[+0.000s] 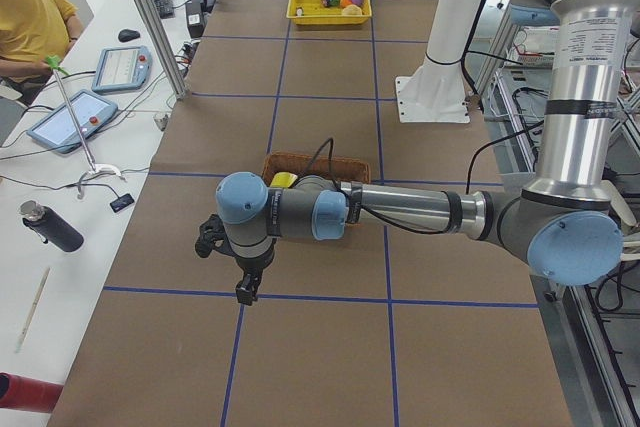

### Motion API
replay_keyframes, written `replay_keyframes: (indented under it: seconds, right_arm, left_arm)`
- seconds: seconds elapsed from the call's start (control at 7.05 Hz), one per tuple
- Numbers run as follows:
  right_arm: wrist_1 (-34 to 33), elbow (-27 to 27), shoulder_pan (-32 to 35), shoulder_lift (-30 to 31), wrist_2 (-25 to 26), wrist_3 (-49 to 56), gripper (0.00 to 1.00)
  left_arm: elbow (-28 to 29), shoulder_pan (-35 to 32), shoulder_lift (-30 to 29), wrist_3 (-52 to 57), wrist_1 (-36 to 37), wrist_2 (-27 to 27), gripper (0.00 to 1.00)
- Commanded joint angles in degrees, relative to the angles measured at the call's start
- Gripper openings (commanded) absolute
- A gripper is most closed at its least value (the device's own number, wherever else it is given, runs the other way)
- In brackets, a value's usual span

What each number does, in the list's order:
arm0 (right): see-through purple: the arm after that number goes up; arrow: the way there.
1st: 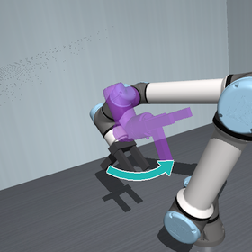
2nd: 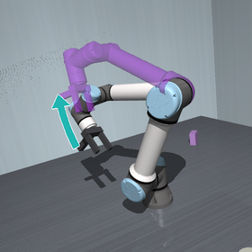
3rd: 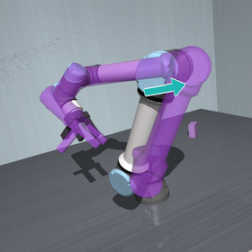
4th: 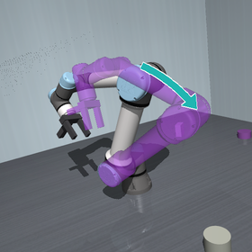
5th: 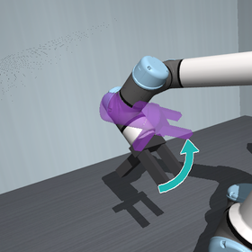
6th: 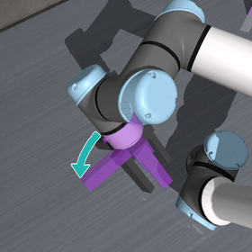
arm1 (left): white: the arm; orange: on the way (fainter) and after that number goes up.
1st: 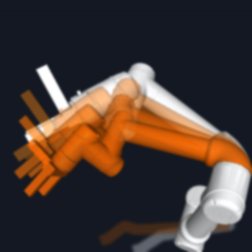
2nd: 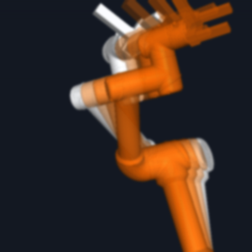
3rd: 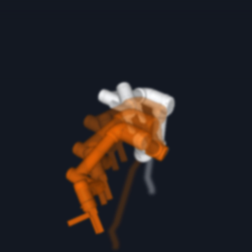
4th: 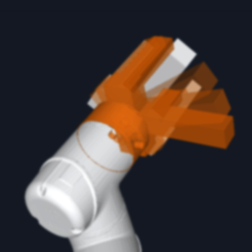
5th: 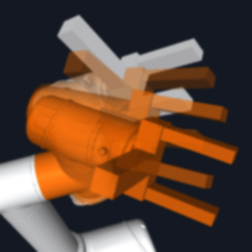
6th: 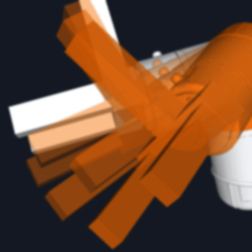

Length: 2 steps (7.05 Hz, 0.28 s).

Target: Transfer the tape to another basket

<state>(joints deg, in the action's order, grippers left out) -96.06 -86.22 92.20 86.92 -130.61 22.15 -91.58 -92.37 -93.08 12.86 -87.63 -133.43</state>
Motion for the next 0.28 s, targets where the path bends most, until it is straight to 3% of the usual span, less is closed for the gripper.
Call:
replay_keyframes:
  seconds: [0.0, 0.14]
  right_arm:
    - [0.00, 0.00, 0.00, -0.09, 0.00, 0.00, 1.00]
    - [0.00, 0.00, 0.00, -0.09, -0.09, 0.00, 1.00]
  left_arm:
    - [0.00, 0.00, 0.00, -0.03, 0.00, 0.01, 0.98]
    - [0.00, 0.00, 0.00, -0.03, 0.00, 0.01, 0.98]
